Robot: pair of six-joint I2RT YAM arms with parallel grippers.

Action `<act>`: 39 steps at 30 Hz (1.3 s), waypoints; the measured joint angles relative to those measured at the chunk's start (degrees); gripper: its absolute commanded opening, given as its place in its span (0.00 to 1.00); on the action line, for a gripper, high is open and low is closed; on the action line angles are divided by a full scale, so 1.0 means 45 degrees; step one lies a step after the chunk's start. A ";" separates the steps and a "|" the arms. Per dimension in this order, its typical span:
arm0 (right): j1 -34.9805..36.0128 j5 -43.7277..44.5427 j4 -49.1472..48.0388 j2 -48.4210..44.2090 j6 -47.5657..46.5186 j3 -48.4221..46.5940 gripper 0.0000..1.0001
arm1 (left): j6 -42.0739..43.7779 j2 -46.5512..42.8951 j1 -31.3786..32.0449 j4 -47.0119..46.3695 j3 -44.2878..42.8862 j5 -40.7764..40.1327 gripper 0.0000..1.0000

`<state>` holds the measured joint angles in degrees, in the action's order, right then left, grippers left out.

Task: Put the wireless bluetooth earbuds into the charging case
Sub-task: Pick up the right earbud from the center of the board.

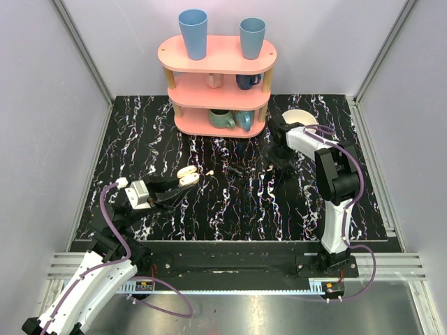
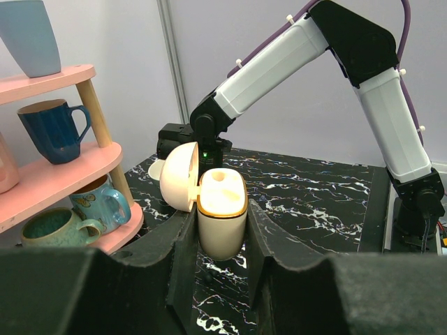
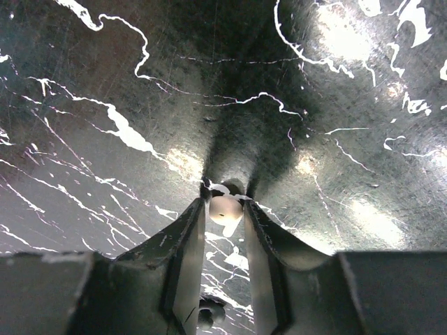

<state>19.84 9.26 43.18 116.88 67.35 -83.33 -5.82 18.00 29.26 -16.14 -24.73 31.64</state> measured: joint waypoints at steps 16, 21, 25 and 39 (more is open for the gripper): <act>0.0068 0.0272 -0.0461 -0.0209 -0.0583 0.0311 0.11 | 0.0000 0.0000 0.0000 0.0049 0.0000 0.0000 0.00; 0.0476 0.1311 -0.1083 -0.0889 -0.1695 0.1078 0.06 | 0.0000 0.0039 0.0000 0.0073 0.0000 0.0000 0.00; 0.1200 0.2399 -0.1370 -0.2084 -0.2822 0.1545 0.03 | 0.0005 0.0223 0.0000 0.0126 -0.0010 0.0000 0.00; 0.5382 0.5867 -0.3657 -0.8820 -0.7427 0.2025 0.00 | -0.0039 0.1054 0.0000 0.0364 -0.0369 -0.0005 0.00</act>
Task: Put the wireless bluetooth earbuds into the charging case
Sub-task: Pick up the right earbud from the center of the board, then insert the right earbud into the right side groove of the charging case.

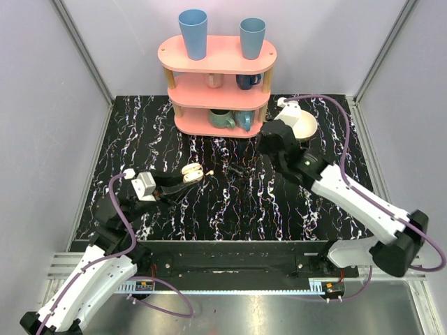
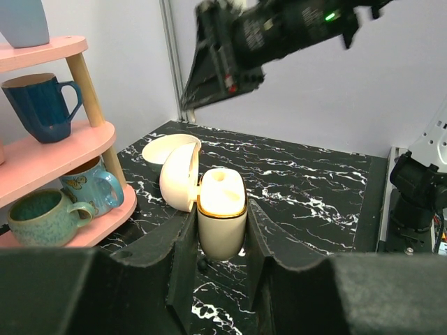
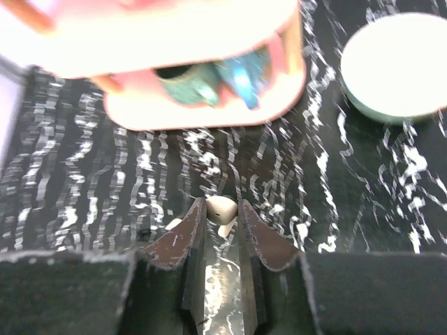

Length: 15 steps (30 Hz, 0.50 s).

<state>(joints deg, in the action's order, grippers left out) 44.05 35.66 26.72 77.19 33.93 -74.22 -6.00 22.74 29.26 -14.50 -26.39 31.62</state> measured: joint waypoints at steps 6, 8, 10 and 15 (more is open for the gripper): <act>0.1841 0.0636 -0.1574 -0.1909 -0.2336 -0.0126 0.00 | -0.0194 0.0418 0.0000 -0.0102 -0.0238 -0.0039 0.00; 0.2497 0.0787 -0.2079 -0.2089 -0.3104 -0.0277 0.00 | -0.0272 0.0578 0.0000 -0.0112 -0.0296 -0.0087 0.00; 0.3245 0.0884 -0.2715 -0.2127 -0.3968 -0.0393 0.00 | -0.0355 0.0690 0.0000 -0.0126 -0.0330 -0.0146 0.00; 0.5003 0.1122 -0.4367 -0.2025 -0.6135 -0.0389 0.00 | -0.0612 0.0806 0.0000 -0.0141 -0.0384 -0.0529 0.00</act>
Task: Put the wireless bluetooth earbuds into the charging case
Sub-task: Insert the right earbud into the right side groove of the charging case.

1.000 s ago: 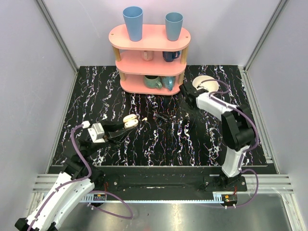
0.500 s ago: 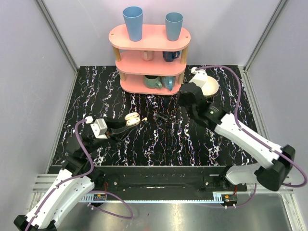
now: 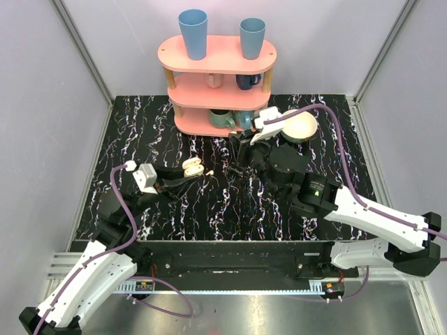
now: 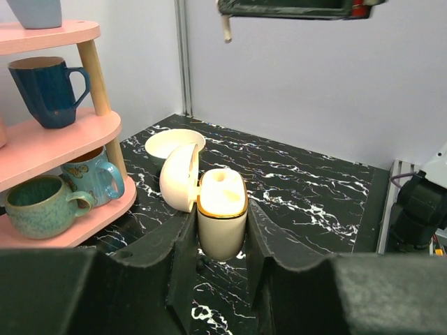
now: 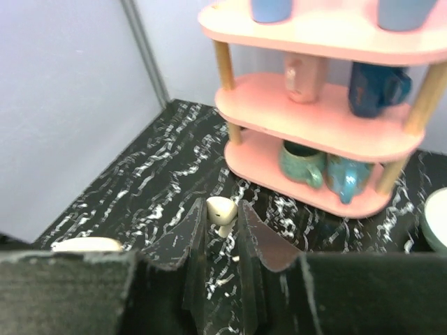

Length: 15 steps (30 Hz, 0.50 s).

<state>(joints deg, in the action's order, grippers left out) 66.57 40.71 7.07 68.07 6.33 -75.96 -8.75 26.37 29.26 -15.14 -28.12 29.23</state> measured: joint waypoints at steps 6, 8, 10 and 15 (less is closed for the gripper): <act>0.1370 0.0199 -0.2021 0.0403 -0.2093 0.0073 0.00 | -0.0282 0.0165 0.0000 -0.0092 -0.0146 -0.0471 0.00; 0.1681 0.0325 -0.2404 0.0627 -0.2613 0.0073 0.00 | -0.0374 0.0214 0.0000 -0.0189 -0.0175 -0.0563 0.00; 0.1987 0.0389 -0.2637 0.0865 -0.2982 0.0073 0.00 | -0.0442 0.0248 0.0000 -0.0306 -0.0175 -0.0612 0.00; 0.2346 0.0262 -0.2642 0.1234 -0.3162 0.0073 0.00 | -0.0525 0.0253 0.0000 -0.0389 -0.0175 -0.0627 0.00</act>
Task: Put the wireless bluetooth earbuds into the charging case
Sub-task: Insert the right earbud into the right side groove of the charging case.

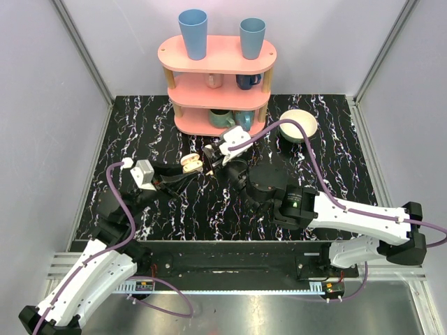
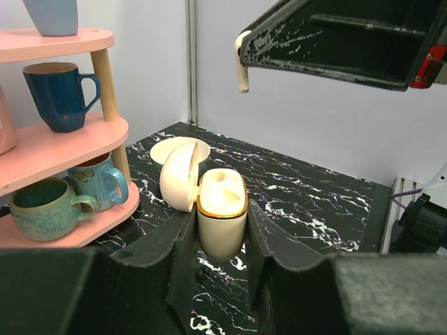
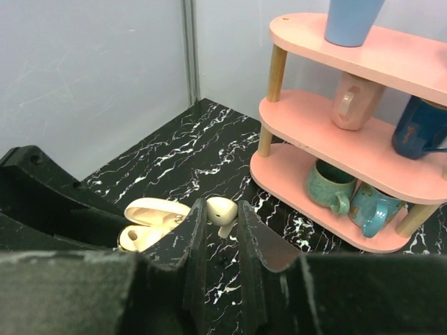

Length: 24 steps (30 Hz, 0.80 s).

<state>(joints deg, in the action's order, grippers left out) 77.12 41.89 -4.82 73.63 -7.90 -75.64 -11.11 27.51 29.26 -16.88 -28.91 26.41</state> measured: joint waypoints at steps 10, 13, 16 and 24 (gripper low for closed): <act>0.0034 -0.0971 0.0272 0.0257 0.0452 -0.0253 0.00 | -0.0180 0.0121 0.0000 -0.0267 0.0000 0.0005 0.00; 0.0044 -0.1345 0.0408 0.0364 0.0597 -0.0413 0.00 | -0.0194 0.0180 0.0000 -0.0272 0.0000 0.0005 0.00; 0.0044 -0.1598 0.0690 0.0559 0.0670 -0.0704 0.00 | -0.0214 0.0189 0.0000 -0.0282 0.0000 0.0010 0.00; 0.0044 -0.1889 0.1039 0.0957 0.0729 -0.0855 0.00 | -0.0214 0.0160 0.0000 -0.0287 0.0000 0.0005 0.00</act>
<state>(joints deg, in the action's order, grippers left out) 77.32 33.39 -0.14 77.93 -4.62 -79.48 -12.08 28.23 29.26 -18.17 -28.91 26.44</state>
